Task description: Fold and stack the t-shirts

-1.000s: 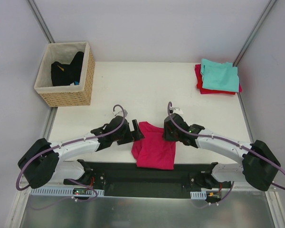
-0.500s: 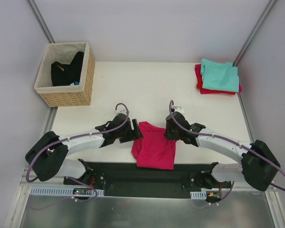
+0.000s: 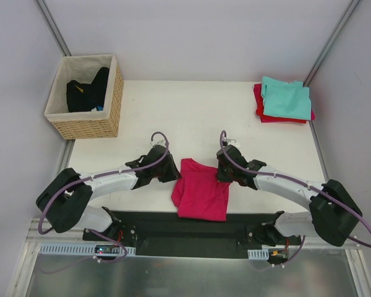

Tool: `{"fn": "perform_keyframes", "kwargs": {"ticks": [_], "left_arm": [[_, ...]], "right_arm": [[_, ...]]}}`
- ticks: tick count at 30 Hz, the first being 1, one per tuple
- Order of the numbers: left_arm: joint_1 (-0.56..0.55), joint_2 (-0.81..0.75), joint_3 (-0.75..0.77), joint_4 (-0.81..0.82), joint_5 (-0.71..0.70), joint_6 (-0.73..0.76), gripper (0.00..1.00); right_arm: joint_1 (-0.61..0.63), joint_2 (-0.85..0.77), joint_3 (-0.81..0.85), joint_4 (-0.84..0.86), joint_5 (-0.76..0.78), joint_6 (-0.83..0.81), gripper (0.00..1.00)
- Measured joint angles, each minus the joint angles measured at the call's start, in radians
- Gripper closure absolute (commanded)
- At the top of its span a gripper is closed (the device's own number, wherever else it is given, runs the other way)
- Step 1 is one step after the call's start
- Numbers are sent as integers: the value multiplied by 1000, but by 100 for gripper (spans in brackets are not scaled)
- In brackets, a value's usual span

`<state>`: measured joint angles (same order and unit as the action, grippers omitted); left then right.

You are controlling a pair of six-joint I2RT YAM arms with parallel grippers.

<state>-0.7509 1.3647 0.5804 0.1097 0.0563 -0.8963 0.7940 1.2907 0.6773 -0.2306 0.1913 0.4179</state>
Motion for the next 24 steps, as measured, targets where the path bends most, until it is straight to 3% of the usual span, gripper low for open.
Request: {"fn": "perform_keyframes", "kwargs": {"ticks": [3, 15, 24], "left_arm": [[2, 14, 5, 2, 7, 0, 100], [6, 32, 31, 8, 31, 7, 100], [6, 35, 39, 10, 49, 7, 100]], "right_arm": [[-7, 5, -4, 3, -5, 0, 99], [-21, -7, -6, 5, -16, -4, 99], [-21, -164, -27, -45, -8, -3, 99]]}}
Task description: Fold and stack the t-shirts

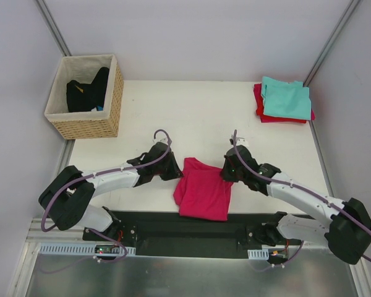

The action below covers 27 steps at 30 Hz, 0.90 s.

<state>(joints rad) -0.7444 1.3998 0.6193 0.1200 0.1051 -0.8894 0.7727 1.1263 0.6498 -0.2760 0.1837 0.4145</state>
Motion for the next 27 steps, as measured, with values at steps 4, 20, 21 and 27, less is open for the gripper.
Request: {"fn": "perform_keyframes", "kwargs": {"ticks": [4, 20, 21, 27], "left_arm": [[0, 0, 11, -1, 10, 0, 100], [-49, 39, 160, 3, 48, 7, 100], [-49, 49, 166, 4, 48, 8, 100], [-49, 117, 181, 12, 53, 9, 100]], "right_arm": [[0, -96, -11, -51, 25, 1, 99], [-1, -225, -61, -179, 89, 29, 99], [-1, -225, -62, -182, 90, 30, 99], [-2, -223, -74, -186, 106, 31, 99]]}}
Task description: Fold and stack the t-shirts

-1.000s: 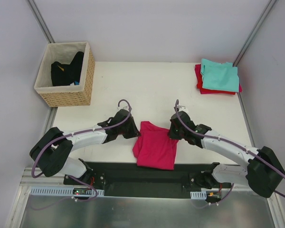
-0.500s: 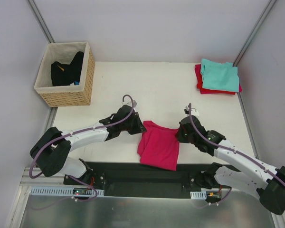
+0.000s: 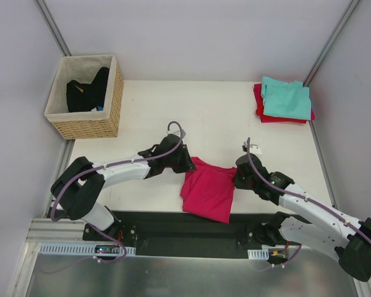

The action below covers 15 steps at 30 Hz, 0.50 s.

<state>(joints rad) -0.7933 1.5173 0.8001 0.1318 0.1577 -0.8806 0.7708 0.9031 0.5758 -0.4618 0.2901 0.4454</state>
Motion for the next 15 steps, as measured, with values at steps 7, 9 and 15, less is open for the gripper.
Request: {"fn": "perform_keyframes", "kwargs": {"ticks": [7, 9, 15], "left_arm": [[-6, 54, 0, 15, 18, -2, 33], [-6, 53, 0, 18, 18, 5, 1], [-6, -11, 0, -22, -15, 12, 1]], "right_arm": [[0, 25, -1, 0, 33, -4, 26], [0, 29, -1, 0, 46, -4, 20], [0, 27, 29, -29, 81, -35, 15]]}}
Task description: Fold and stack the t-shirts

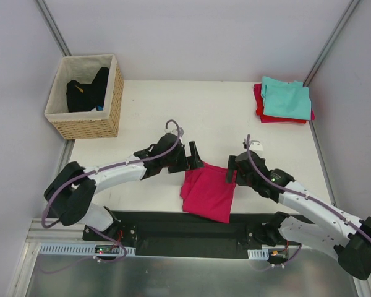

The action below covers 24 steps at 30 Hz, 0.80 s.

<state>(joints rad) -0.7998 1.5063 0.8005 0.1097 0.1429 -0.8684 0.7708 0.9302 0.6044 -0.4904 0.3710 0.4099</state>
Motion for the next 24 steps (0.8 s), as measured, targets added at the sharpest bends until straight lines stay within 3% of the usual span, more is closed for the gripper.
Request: {"fn": "perform_keyframes", "kwargs": {"ticks": [9, 24], "left_arm": [[-6, -286, 58, -68, -5, 20, 1], [-50, -299, -109, -32, 64, -34, 1]], "right_arm": [[60, -12, 95, -6, -34, -4, 15], [135, 139, -2, 190, -206, 80, 15]]}}
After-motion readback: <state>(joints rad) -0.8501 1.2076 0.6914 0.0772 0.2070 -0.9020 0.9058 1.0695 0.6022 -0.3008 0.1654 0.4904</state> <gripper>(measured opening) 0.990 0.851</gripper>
